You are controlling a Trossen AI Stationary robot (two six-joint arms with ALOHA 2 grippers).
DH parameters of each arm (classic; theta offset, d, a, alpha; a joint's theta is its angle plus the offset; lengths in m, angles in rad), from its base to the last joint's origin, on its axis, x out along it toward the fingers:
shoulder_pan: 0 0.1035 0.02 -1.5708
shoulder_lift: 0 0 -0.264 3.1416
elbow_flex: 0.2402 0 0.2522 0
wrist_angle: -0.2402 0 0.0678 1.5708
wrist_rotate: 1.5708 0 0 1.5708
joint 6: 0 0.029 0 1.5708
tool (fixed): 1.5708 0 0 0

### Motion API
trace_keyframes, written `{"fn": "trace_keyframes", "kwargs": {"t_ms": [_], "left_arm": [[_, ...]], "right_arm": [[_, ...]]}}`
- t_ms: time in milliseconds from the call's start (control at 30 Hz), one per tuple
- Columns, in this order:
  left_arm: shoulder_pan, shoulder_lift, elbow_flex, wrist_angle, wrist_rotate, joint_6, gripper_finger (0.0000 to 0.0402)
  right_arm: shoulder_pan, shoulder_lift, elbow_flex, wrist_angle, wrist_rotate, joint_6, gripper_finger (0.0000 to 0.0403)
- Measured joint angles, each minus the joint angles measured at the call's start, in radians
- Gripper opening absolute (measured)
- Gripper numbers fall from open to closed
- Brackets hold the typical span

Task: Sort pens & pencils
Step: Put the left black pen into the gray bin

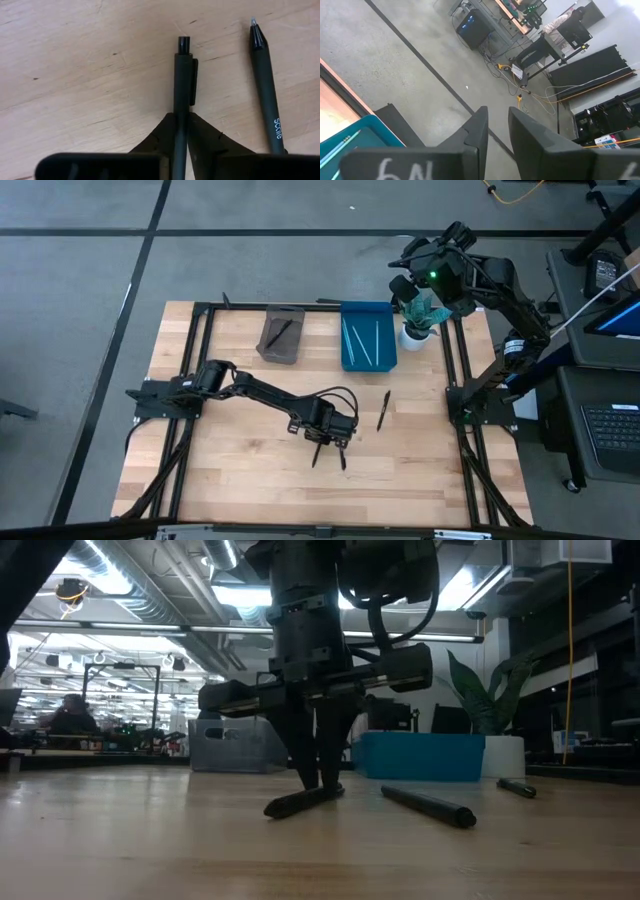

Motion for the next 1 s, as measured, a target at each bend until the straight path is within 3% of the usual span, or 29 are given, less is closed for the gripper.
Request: {"fn": "trace_keyframes", "kwargs": {"t_ms": [1000], "left_arm": [[-0.029,-0.124,-0.002,-0.175,-0.037,0.008,0.0026]], "right_arm": [[0.000,0.000,0.000,0.001,0.000,0.018,0.0078]]}}
